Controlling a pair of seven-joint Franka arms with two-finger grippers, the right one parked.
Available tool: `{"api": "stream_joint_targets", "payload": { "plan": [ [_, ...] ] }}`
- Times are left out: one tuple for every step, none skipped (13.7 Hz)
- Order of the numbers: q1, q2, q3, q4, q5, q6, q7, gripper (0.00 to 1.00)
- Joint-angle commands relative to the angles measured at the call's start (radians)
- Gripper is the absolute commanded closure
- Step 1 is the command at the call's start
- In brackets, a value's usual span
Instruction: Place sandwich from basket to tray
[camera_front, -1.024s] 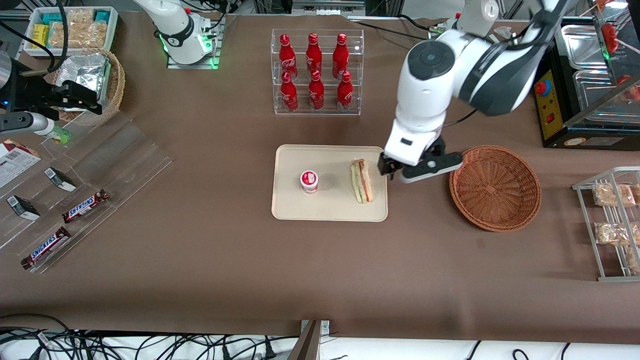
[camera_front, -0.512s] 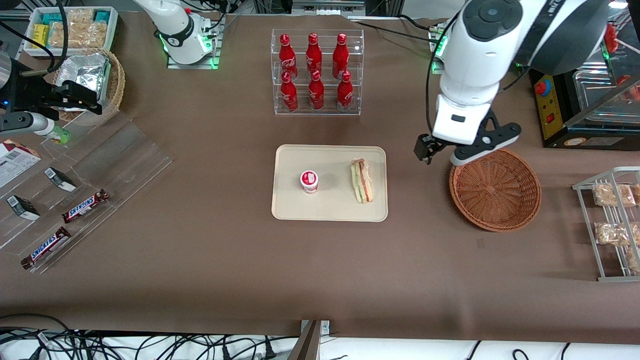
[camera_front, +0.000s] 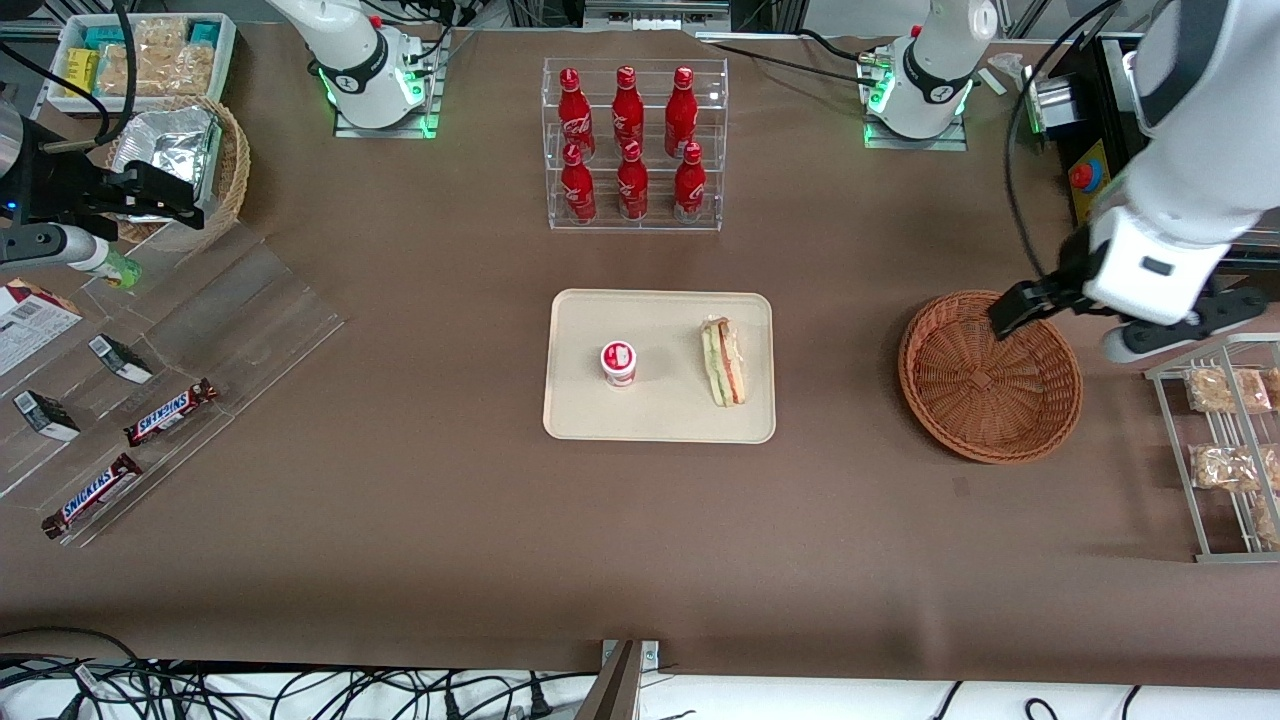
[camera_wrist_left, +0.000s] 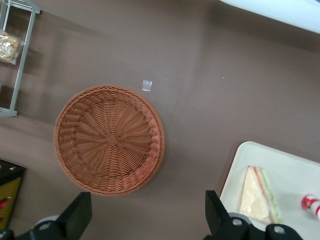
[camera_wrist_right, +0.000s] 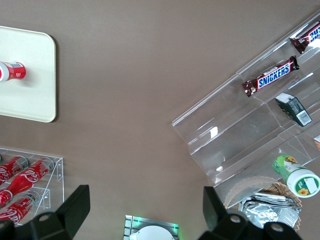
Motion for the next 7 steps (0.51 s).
{"api": "stream_joint_targets", "payload": {
  "plan": [
    [-0.042,-0.042,0.107,-0.003,-0.072,-0.044,0.208,0.0],
    [-0.042,-0.047,0.122,-0.003,-0.081,-0.05,0.28,0.0],
    [-0.042,-0.049,0.139,-0.001,-0.081,-0.067,0.346,0.0],
    [-0.042,-0.052,0.145,-0.001,-0.081,-0.073,0.403,0.0],
    [-0.042,-0.055,0.15,-0.001,-0.08,-0.081,0.441,0.0],
    [-0.04,-0.055,0.153,-0.003,-0.074,-0.087,0.49,0.0],
    [-0.04,-0.058,0.155,-0.003,-0.072,-0.087,0.529,0.0]
  ]
}}
